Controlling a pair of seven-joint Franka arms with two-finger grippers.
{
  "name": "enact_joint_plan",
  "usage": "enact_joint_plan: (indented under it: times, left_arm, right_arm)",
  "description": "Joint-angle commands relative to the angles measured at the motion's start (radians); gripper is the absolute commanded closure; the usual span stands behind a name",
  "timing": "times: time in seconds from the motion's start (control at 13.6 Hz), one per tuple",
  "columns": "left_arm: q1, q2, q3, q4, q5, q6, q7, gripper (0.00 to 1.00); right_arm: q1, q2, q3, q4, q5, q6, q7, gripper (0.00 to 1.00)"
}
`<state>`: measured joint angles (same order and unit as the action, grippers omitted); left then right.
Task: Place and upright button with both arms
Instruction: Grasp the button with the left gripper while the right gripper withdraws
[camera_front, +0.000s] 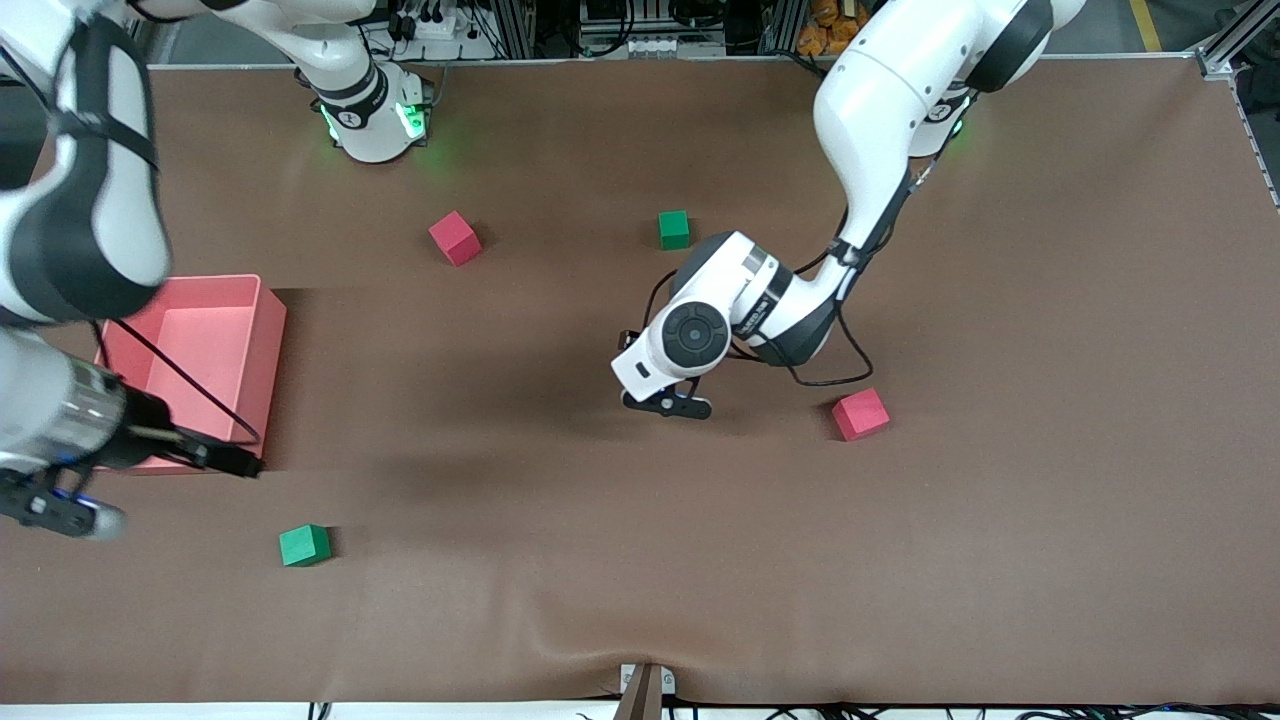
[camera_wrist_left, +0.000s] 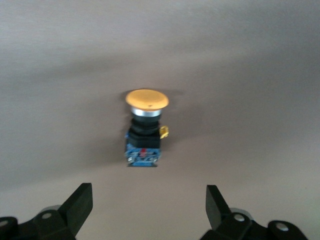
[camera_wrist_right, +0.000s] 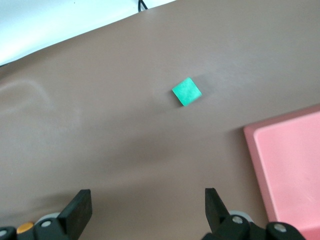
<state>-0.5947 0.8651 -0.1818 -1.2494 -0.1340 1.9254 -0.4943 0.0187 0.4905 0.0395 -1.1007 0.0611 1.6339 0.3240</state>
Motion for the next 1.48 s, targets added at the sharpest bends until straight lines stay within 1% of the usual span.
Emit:
enact_joint_plan:
  times: [0.0,0.15,0.22,0.3,0.37,0.44,0.74,0.89,1.03,1.11,1.25,1.4]
  left_arm:
    - [-0.007,0.057,0.010,0.056,-0.012,0.000,0.054,0.00]
    - [-0.007,0.089,0.010,0.085,-0.012,0.013,0.054,0.00]
    - [-0.008,0.098,0.010,0.091,-0.012,0.018,0.054,0.00]
    - [-0.008,0.101,0.011,0.091,-0.012,0.021,0.054,0.02]
    - [-0.008,0.106,0.011,0.091,-0.012,0.023,0.054,0.03]
    - [-0.008,0.106,0.011,0.091,-0.012,0.023,0.054,0.09]
    - [-0.013,0.112,0.015,0.090,-0.010,0.018,0.054,0.16]
    - [-0.013,0.114,0.019,0.090,-0.010,0.020,0.063,0.18]
    - [-0.013,0.115,0.022,0.090,-0.010,0.024,0.071,0.30]
    - [-0.013,0.117,0.024,0.090,-0.010,0.023,0.071,0.33]
    - [-0.013,0.118,0.024,0.088,-0.009,0.024,0.071,0.33]
    - [-0.016,0.120,0.028,0.088,-0.009,0.024,0.071,0.36]
  right_arm:
    - [-0.015,-0.217,0.016,-0.230,-0.047,0.004,0.001,0.00]
    - [-0.039,-0.367,0.016,-0.428,-0.047,0.084,-0.013,0.00]
    - [-0.037,-0.421,0.016,-0.500,-0.047,0.119,-0.014,0.00]
    - [-0.037,-0.450,0.016,-0.527,-0.047,0.121,-0.019,0.00]
    - [-0.039,-0.458,0.014,-0.527,-0.047,0.112,-0.032,0.00]
    - [-0.040,-0.466,0.010,-0.522,-0.047,0.089,-0.072,0.00]
    - [-0.028,-0.492,0.014,-0.525,-0.047,0.084,-0.091,0.00]
    - [-0.025,-0.484,0.017,-0.510,-0.058,0.089,-0.114,0.00]
    - [-0.031,-0.458,0.017,-0.441,-0.070,0.066,-0.187,0.00]
    - [-0.032,-0.455,0.016,-0.424,-0.073,0.041,-0.192,0.00]
    - [-0.040,-0.454,0.013,-0.413,-0.069,0.027,-0.204,0.00]
    - [-0.037,-0.455,0.010,-0.413,-0.072,0.011,-0.264,0.00]
